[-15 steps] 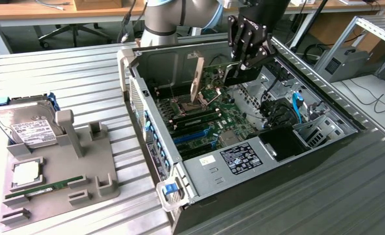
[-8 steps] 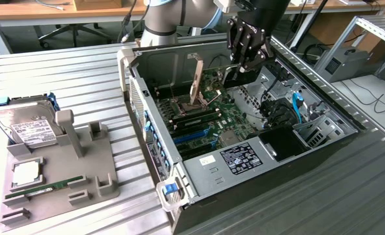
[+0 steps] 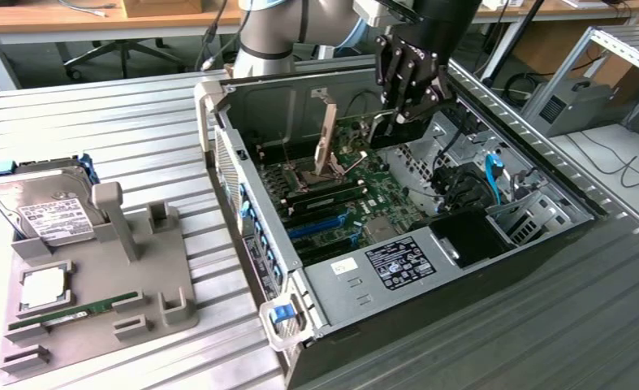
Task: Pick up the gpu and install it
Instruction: 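Insert the gpu into the slot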
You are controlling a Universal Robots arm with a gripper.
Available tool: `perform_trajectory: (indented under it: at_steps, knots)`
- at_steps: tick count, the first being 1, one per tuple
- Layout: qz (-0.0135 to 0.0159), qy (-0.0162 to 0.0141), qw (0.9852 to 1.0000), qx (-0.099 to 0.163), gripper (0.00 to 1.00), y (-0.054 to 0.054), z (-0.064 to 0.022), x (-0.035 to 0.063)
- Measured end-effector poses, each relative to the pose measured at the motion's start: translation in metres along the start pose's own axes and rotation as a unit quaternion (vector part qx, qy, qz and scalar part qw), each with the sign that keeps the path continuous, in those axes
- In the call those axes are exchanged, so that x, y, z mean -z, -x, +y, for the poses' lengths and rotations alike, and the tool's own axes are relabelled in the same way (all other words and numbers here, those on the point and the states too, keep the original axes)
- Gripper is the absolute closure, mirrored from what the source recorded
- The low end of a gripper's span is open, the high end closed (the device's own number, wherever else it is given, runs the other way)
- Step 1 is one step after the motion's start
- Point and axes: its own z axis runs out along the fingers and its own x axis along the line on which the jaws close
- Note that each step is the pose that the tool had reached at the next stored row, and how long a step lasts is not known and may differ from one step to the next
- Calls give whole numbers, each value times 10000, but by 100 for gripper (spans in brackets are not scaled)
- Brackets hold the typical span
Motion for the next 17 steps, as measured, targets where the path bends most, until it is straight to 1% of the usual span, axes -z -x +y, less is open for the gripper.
perform_trajectory:
  at_steps: [17]
  knots:
    - [1,0,10000,0,73,-3,2,-140]
